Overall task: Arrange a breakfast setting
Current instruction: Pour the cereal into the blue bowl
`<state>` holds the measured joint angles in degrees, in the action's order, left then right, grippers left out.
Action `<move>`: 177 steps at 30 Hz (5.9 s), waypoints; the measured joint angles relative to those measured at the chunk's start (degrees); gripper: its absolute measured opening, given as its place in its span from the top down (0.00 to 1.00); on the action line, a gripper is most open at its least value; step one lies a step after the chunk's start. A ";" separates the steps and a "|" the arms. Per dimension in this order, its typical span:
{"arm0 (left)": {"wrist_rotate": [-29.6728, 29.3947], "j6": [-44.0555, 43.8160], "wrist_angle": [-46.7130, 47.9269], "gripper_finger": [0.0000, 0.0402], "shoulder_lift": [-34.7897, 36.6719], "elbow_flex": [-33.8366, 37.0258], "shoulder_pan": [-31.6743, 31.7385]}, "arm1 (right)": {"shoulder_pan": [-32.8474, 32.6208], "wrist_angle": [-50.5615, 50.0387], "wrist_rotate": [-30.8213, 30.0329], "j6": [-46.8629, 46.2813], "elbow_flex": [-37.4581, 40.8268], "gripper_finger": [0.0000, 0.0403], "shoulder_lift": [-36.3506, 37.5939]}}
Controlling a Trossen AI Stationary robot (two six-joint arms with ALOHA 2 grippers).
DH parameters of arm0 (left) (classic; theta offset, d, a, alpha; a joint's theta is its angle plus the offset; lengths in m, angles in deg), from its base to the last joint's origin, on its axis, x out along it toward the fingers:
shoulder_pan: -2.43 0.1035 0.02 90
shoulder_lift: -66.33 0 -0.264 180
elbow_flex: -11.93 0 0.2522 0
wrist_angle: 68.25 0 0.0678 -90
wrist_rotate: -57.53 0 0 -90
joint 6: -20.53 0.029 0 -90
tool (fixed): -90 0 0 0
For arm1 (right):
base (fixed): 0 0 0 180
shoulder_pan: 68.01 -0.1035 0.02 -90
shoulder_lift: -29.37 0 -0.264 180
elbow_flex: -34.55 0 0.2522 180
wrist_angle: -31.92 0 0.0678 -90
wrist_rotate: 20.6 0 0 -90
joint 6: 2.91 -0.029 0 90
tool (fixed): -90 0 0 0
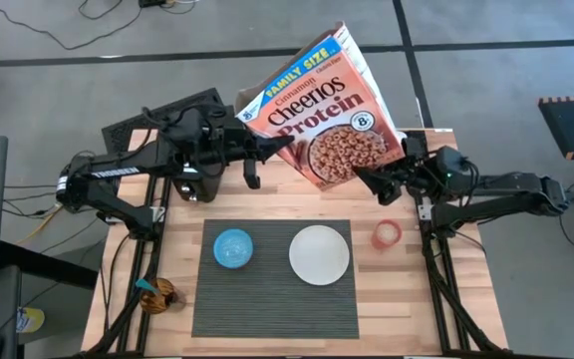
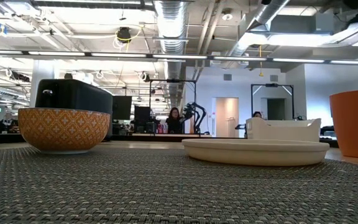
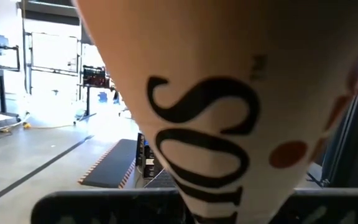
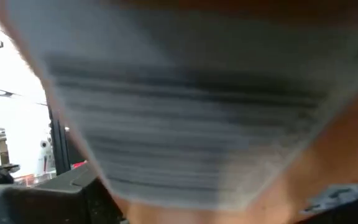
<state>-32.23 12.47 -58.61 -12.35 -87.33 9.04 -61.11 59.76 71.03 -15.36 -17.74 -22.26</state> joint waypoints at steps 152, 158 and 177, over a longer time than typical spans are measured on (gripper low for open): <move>-10.95 -9.05 42.49 0.53 34.69 0.05 -3.43 | -15.74 -85.43 -6.21 5.29 -42.95 0.55 -29.78; -10.92 -8.91 42.44 0.53 34.69 0.07 -3.43 | -15.74 -88.89 -6.21 6.23 -46.55 0.55 -32.49; -10.91 -8.85 42.44 0.53 34.69 0.09 -3.43 | -15.74 -91.08 -6.16 6.52 -49.97 0.55 -34.24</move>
<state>-43.14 3.63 -16.17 22.34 -87.24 5.62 -76.85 -31.32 64.87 -8.84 -67.72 -56.50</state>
